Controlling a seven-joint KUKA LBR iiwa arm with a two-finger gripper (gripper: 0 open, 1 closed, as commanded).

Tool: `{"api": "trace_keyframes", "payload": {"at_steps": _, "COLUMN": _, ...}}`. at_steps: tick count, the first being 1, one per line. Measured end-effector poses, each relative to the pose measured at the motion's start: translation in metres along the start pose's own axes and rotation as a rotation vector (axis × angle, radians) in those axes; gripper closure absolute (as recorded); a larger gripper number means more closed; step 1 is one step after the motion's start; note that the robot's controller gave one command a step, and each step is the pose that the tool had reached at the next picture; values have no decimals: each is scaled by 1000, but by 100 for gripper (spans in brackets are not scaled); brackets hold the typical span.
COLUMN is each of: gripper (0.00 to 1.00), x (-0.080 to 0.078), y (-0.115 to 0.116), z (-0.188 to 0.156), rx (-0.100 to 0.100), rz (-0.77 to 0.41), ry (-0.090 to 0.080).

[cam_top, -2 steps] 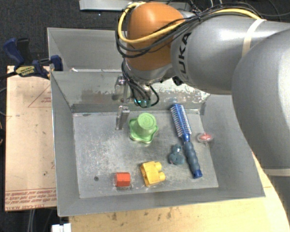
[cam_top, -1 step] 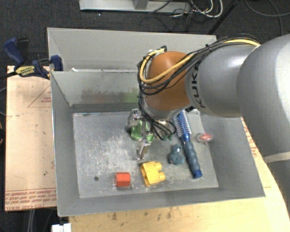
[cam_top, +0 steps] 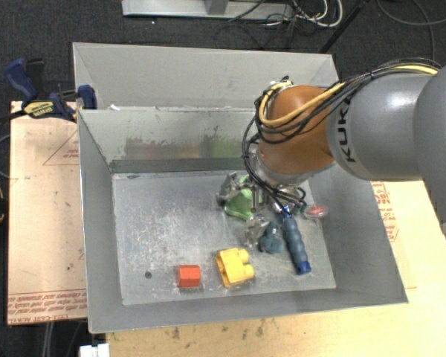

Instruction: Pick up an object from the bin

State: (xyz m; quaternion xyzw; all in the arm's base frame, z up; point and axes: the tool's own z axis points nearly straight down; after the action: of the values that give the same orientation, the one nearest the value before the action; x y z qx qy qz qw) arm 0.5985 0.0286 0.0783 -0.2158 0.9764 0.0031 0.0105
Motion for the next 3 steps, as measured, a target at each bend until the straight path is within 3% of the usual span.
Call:
{"api": "trace_keyframes", "payload": {"at_steps": 1, "gripper": 0, "x": 49, "y": 27, "z": -87, "rx": 1, "rz": -214, "ry": 16}}
{"api": "trace_keyframes", "payload": {"at_steps": 2, "gripper": 0, "x": 95, "y": 65, "z": -21, "rx": 4, "rz": -313, "ry": 1}}
{"api": "trace_keyframes", "payload": {"at_steps": 3, "gripper": 0, "x": 80, "y": 56, "z": -16, "rx": 3, "rz": -535, "ry": 1}}
